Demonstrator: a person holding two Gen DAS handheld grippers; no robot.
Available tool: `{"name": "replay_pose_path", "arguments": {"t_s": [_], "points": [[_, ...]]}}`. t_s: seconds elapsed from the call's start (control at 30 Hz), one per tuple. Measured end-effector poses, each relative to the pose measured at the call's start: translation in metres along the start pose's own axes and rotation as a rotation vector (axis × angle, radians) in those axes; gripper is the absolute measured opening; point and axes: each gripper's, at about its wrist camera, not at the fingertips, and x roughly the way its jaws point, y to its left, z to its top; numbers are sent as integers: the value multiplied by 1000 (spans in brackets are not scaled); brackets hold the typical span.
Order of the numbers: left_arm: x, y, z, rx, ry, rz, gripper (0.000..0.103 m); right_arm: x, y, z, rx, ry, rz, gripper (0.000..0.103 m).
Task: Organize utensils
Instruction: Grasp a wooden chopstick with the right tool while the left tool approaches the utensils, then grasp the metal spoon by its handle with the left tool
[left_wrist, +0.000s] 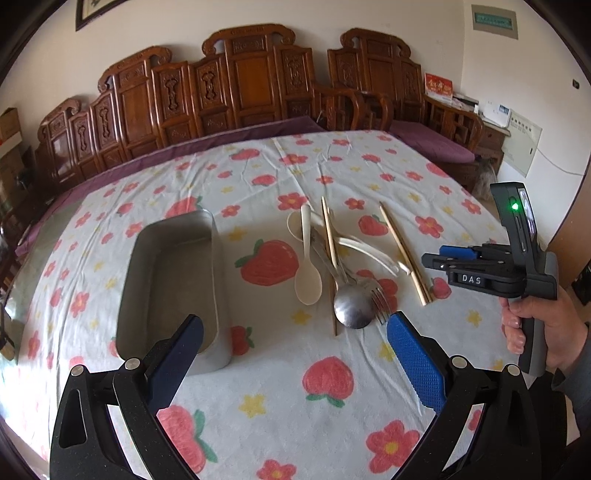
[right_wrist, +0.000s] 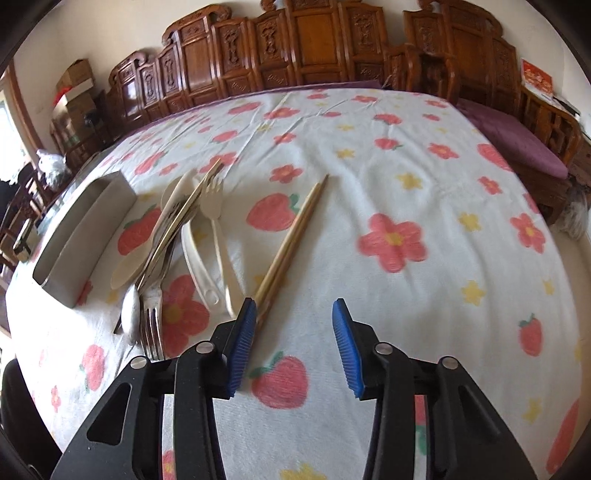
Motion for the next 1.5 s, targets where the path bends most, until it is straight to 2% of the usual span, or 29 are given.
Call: {"name": "replay_pose_path", "arguments": {"t_s": [0.07, 0.17, 0.37, 0.53, 0.6, 0.67, 0.73, 0.93, 1.1, 1.27, 1.43, 1.5], "points": [[6, -2, 0, 8, 12, 9, 97, 6, 7, 1, -19, 7, 2, 39], [12, -3, -1, 16, 32, 23, 97, 12, 12, 1, -50, 29, -51, 36], [23, -9, -1, 21, 59, 35, 97, 15, 9, 6, -69, 45, -146, 36], [36, -20, 1, 49, 78, 42, 97, 16, 3, 8, -64, 63, -154, 35], [43, -22, 3, 44, 92, 30, 96, 15, -1, 9, -65, 64, -156, 28], [51, -25, 6, 37, 107, 18, 96, 15, -6, 10, -55, 66, -164, 12], [60, -27, 9, 36, 120, 10, 92, 14, -10, 9, -47, 65, -162, 6], [88, -33, 17, -9, 179, -55, 79, 14, -10, 8, -65, 57, -161, 6], [113, -33, 19, -68, 236, -96, 60, 14, -9, 7, -70, 53, -158, 6], [124, -29, 17, -114, 253, -122, 58, 13, -9, 7, -69, 49, -155, 6], [127, -35, 14, -100, 260, -137, 57, 13, -10, 7, -67, 49, -150, 6], [127, -34, 14, -109, 262, -152, 52, 13, -10, 7, -67, 49, -150, 6]]}}
